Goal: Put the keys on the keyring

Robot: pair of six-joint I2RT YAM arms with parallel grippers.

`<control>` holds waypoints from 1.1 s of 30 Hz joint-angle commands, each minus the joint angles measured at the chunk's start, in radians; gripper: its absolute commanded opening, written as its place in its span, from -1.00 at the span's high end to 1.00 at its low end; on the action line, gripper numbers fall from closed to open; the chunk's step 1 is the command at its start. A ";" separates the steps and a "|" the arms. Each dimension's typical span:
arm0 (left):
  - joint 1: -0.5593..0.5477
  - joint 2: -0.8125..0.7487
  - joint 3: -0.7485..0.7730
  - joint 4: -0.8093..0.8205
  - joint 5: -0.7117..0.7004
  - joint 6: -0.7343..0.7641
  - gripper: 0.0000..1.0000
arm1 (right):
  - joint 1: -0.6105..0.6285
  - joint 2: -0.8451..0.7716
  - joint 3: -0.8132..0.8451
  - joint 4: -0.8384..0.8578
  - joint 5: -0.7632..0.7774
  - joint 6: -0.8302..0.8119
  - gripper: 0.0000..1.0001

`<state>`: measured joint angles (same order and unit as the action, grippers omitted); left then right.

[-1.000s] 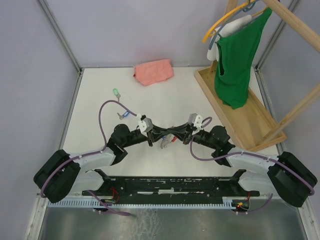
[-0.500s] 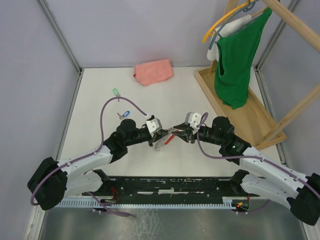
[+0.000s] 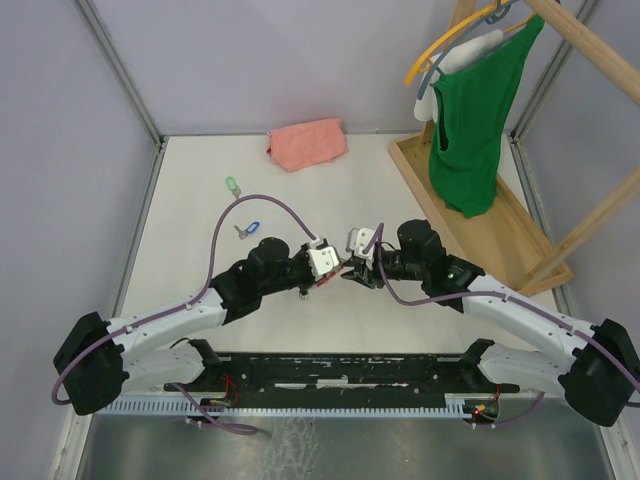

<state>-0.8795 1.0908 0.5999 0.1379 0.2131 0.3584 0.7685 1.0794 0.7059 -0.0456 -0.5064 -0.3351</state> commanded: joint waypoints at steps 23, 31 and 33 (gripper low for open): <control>-0.032 0.005 0.068 0.055 -0.027 0.014 0.95 | 0.004 0.085 -0.018 0.144 0.002 -0.010 0.65; -0.033 0.003 0.069 0.056 -0.019 -0.001 0.95 | 0.003 0.083 -0.035 0.162 0.037 -0.021 0.72; -0.032 0.001 0.069 0.057 -0.016 -0.003 0.95 | 0.003 0.084 -0.036 0.166 0.042 -0.020 0.76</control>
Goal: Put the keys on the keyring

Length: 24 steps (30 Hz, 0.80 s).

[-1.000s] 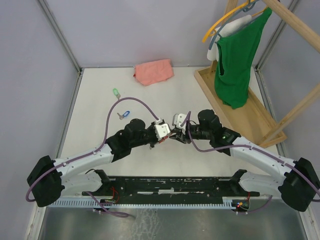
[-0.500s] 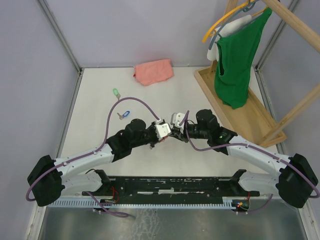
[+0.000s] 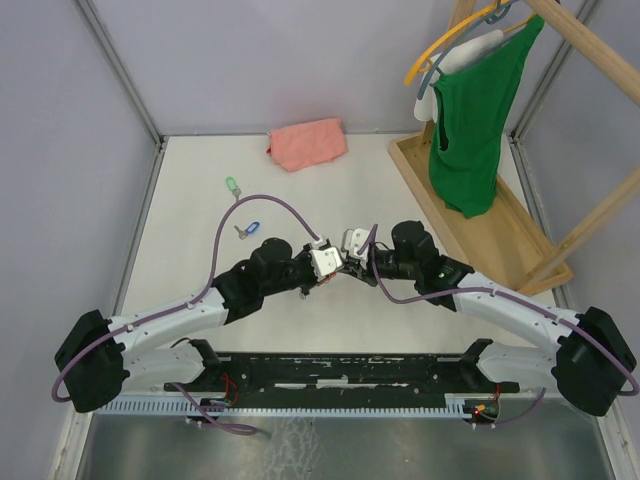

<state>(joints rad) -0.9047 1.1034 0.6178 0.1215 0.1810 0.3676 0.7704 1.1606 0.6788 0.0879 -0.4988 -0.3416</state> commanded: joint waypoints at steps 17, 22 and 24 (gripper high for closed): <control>-0.004 -0.194 -0.125 0.194 -0.023 0.011 0.20 | 0.001 -0.090 -0.067 0.155 0.068 0.008 0.99; -0.004 -0.194 -0.144 0.237 0.005 -0.007 0.14 | 0.001 -0.106 -0.075 0.192 0.062 0.028 0.99; -0.003 -0.176 -0.145 0.254 0.006 -0.015 0.13 | 0.001 -0.105 -0.084 0.215 0.059 0.036 0.99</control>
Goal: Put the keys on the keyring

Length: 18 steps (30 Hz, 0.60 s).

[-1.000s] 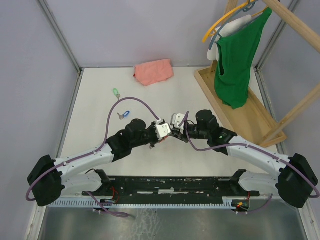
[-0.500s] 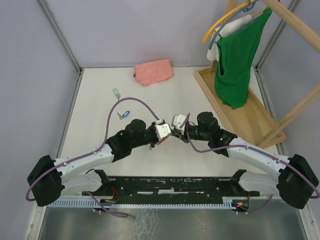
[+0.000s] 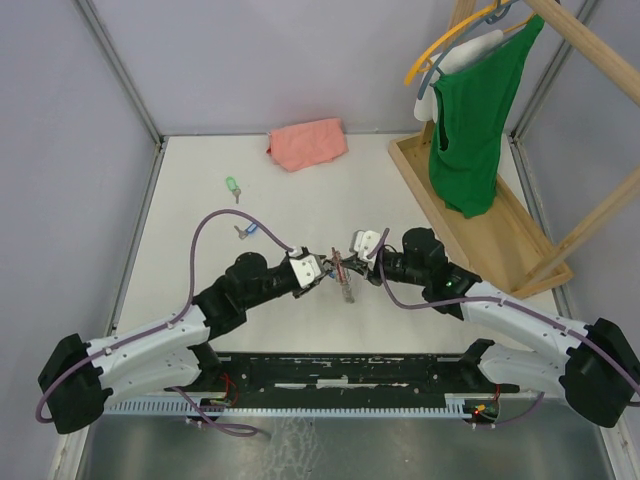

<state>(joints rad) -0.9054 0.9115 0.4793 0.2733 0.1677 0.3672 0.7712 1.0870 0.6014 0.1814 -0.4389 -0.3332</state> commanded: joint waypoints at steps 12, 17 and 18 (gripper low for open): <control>-0.003 0.097 0.010 0.139 0.023 -0.022 0.31 | 0.000 -0.034 -0.015 0.156 -0.010 0.051 0.99; -0.004 0.112 0.015 0.146 0.035 -0.019 0.42 | 0.000 -0.039 -0.016 0.156 -0.015 0.054 0.99; -0.003 0.116 0.017 0.148 0.036 -0.019 0.44 | 0.000 -0.038 -0.017 0.157 -0.015 0.055 0.99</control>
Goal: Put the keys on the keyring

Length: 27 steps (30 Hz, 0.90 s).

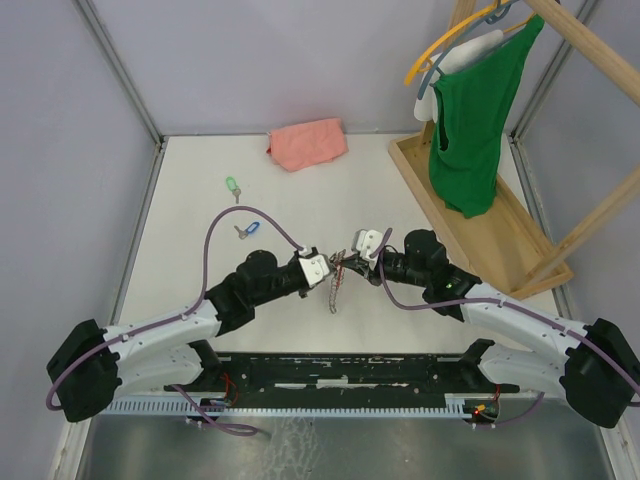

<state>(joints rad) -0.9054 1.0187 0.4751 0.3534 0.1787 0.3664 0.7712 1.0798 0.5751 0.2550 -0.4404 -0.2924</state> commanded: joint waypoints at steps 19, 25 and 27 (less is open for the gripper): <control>-0.004 0.064 0.084 0.001 0.109 -0.026 0.95 | 0.000 -0.010 -0.080 0.418 0.039 0.139 0.99; -0.004 0.020 0.048 0.079 0.080 -0.134 0.95 | 0.005 0.043 -0.153 0.657 0.073 0.217 0.99; -0.003 0.013 0.032 0.117 0.039 -0.193 0.95 | 0.010 0.060 -0.167 0.718 0.085 0.239 0.99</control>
<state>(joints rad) -0.8959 1.0706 0.5137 0.3416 0.1986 0.3130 0.7715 1.1152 0.4187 0.6720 -0.4030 -0.1242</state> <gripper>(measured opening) 0.036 0.011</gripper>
